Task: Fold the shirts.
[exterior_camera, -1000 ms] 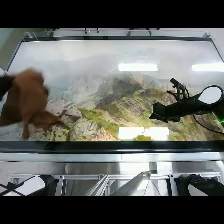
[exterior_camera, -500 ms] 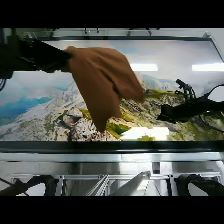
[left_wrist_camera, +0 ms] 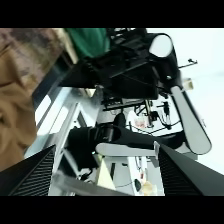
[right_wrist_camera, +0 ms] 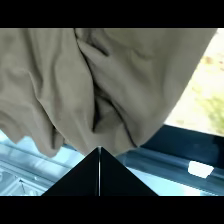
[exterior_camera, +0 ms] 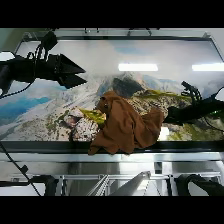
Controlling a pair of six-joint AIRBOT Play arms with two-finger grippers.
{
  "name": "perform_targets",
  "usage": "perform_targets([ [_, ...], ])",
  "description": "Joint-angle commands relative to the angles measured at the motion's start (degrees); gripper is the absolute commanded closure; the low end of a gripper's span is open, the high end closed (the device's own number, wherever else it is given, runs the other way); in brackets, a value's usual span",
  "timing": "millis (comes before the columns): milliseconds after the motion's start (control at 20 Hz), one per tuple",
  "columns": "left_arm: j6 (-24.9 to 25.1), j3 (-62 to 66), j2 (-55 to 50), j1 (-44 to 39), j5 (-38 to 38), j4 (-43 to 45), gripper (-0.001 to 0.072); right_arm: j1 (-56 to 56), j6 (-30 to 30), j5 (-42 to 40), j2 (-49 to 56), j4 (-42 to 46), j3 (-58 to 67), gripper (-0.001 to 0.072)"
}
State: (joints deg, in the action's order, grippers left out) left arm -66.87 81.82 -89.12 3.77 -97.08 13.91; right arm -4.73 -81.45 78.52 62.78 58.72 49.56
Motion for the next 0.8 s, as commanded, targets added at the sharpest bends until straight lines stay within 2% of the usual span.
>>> perform_targets([
  [0,-4.37,0.02,-1.29,2.89,-2.69,18.18,-0.0006,-0.11,0.72,0.74,0.37,1.46,-0.04,0.0683],
  [50,-5.40,-0.52,-1.01,2.05,-2.32,23.30,-0.0006,-0.15,0.68,-1.09,0.96,2.19,-0.02,0.0682],
  [100,-5.44,-2.40,-0.28,0.72,-1.27,25.99,-0.0006,-0.20,0.28,-2.47,1.73,3.76,-0.02,0.0635],
  [150,-5.35,-4.85,0.35,-0.83,0.09,26.60,-0.0006,-0.20,-0.96,-3.10,2.75,5.99,-0.02,0.0310],
  [200,-4.61,-7.61,0.76,-2.95,1.68,27.23,-0.0006,-0.20,-1.09,-4.13,3.93,7.41,-0.02,0.0157],
  [300,-3.43,-13.90,0.94,-7.37,5.77,27.17,-0.0005,-0.22,-1.27,-7.17,7.23,8.11,-0.02,0.0295],
  [500,-2.08,-22.64,-3.28,-14.43,11.50,27.21,-0.0004,-0.57,0.55,-10.64,15.96,7.04,0.55,0.0290],
  [700,-2.16,-24.26,-9.97,-18.14,11.63,27.04,0.0013,-3.06,1.01,-10.99,20.92,5.33,2.14,0.0280],
  [750,-2.14,-24.22,-11.30,-19.17,11.56,26.99,0.0013,-3.56,3.21,-11.15,21.68,3.85,2.16,0.0280],
])
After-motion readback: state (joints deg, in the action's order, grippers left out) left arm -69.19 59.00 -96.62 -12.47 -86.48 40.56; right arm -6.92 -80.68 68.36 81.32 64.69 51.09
